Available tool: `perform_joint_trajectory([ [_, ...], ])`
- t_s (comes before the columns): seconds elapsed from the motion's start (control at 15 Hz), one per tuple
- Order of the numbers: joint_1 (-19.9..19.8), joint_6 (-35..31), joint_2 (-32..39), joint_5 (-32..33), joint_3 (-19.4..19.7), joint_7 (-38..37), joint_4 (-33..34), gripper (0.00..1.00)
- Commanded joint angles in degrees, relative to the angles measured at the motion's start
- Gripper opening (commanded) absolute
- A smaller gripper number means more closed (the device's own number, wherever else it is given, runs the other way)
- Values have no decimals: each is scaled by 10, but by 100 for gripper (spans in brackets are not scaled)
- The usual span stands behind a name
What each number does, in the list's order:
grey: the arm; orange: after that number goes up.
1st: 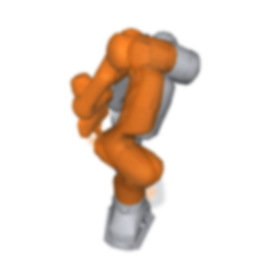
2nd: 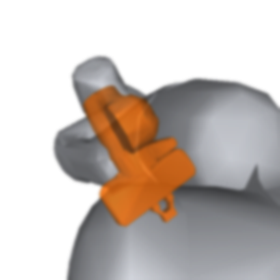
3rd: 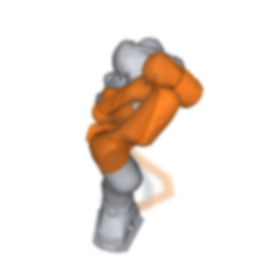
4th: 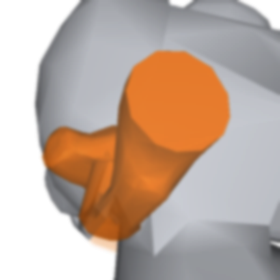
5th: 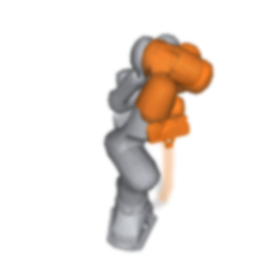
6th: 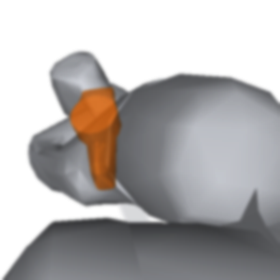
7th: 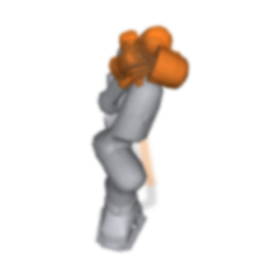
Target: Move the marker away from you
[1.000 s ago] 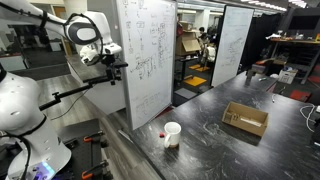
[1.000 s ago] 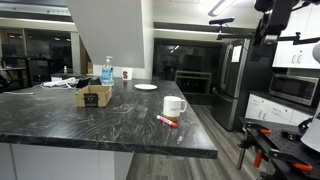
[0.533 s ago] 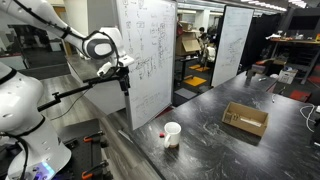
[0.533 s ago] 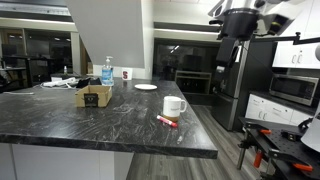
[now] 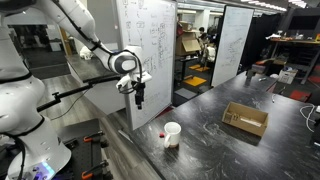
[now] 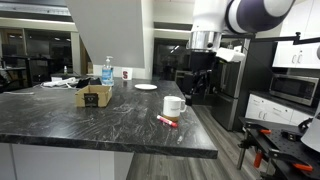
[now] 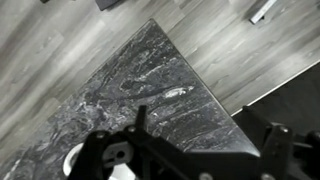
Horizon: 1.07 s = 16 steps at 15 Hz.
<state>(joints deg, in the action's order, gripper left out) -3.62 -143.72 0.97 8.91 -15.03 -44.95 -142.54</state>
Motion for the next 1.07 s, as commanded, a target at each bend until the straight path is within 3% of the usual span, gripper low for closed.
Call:
perform_joint_trajectory([
  [0.0,34,-22,87,-18,63,2,55,100],
  [0.33,54,-52,187,-47,130,60,114,100],
  [0.8,43,-115,252,-144,146,189,152,100],
  [1.0,66,-130,256,-128,180,189,145,100],
])
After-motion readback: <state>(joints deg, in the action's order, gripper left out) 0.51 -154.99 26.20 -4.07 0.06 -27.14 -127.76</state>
